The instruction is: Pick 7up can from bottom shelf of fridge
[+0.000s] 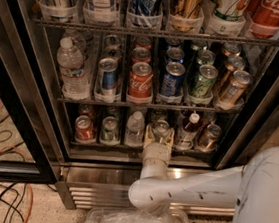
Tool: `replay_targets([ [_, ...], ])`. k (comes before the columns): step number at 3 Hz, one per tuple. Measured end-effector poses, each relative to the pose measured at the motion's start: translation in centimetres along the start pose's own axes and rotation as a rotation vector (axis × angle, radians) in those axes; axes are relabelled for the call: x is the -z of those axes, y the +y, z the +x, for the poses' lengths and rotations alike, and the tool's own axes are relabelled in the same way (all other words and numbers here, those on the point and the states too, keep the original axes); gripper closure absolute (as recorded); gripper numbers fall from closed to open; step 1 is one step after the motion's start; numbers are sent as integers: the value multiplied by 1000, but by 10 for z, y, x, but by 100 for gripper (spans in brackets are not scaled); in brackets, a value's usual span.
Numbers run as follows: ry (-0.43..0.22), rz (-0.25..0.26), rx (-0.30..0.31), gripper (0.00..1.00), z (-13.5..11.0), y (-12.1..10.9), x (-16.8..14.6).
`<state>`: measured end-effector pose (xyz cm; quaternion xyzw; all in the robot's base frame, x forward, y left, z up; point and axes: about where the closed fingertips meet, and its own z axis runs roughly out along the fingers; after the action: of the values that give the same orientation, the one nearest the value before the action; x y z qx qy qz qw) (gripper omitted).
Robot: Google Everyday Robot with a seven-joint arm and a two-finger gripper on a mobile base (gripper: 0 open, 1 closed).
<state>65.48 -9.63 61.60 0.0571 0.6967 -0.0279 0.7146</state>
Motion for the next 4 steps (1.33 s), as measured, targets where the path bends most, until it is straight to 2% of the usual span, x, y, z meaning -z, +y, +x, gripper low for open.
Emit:
replay_targets([
  [1, 36, 32, 6, 39, 13, -13, -8],
  [2, 37, 32, 6, 58, 13, -13, -8],
  [3, 37, 32, 6, 81, 13, -13, -8],
  [4, 9, 19, -3, 100, -5, -13, 1],
])
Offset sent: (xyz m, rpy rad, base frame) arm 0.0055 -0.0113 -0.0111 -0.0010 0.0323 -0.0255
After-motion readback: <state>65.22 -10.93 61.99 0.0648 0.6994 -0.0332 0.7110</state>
